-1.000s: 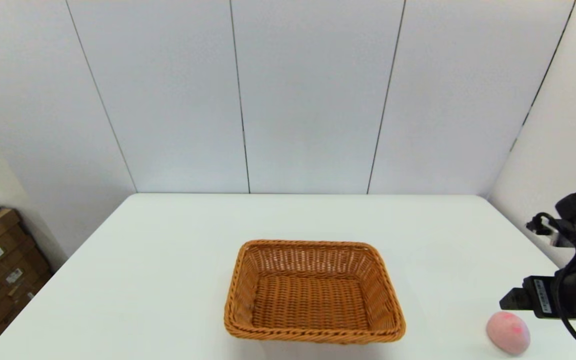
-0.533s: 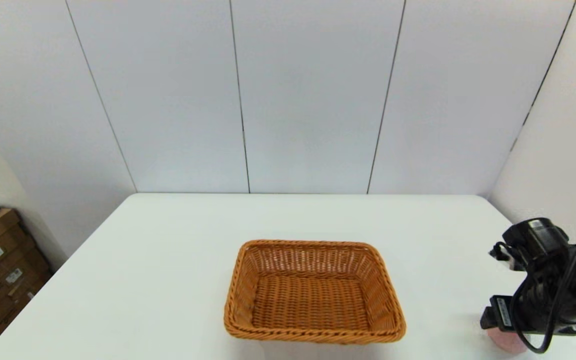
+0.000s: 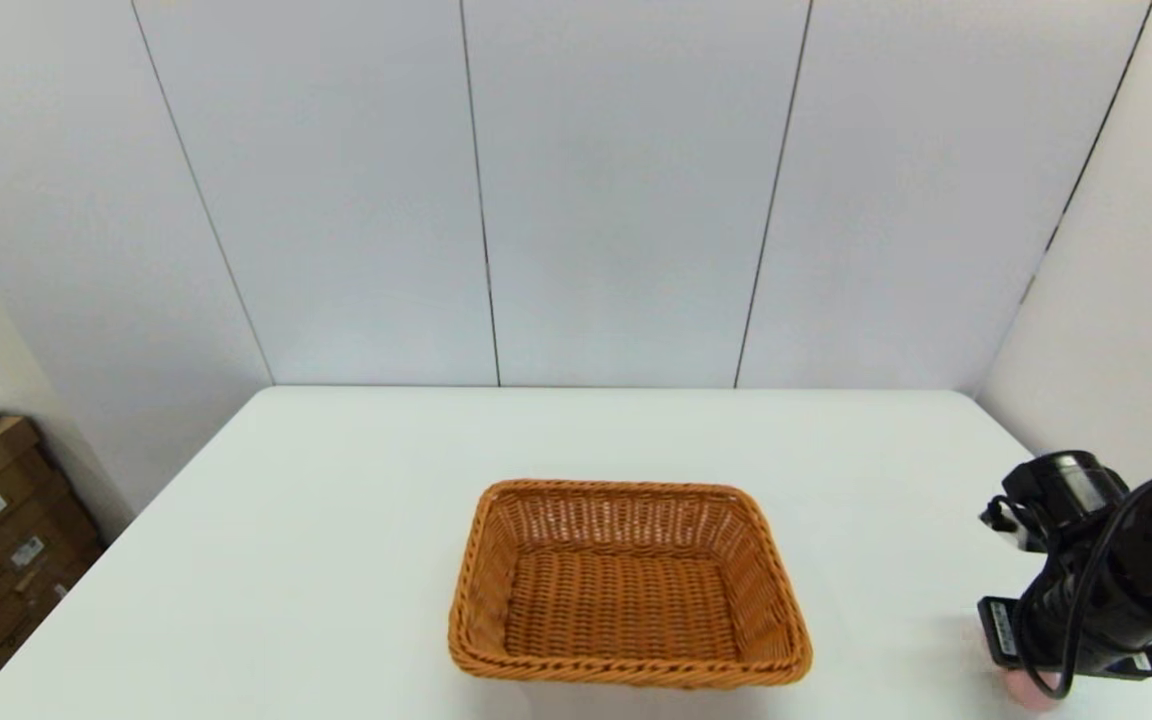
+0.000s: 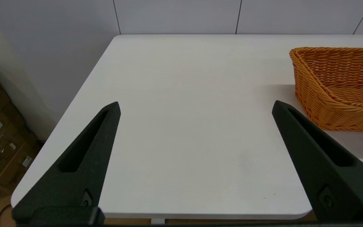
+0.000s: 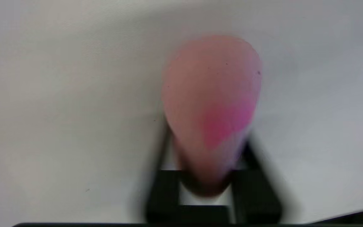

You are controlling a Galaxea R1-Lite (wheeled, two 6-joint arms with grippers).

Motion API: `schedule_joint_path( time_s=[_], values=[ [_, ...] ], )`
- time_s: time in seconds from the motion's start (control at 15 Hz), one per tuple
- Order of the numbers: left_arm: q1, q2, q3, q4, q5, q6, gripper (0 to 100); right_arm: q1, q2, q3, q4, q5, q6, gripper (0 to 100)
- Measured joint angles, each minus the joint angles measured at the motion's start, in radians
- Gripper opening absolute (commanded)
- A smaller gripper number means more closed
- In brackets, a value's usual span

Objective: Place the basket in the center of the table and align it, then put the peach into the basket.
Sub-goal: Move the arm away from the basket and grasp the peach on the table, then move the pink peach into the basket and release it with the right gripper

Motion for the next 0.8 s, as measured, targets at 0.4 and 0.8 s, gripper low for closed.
schedule_joint_path(
  time_s=[0.4,0.8],
  values=[
    [0.0,0.0,0.0,0.0,-0.001,0.003,100,-0.004,-0.126,-0.02,0.015,0.044,0.021,0],
    [0.0,0.0,0.0,0.0,0.0,0.003,100,0.116,-0.324,-0.153,0.176,0.199,0.072,0]
  ],
)
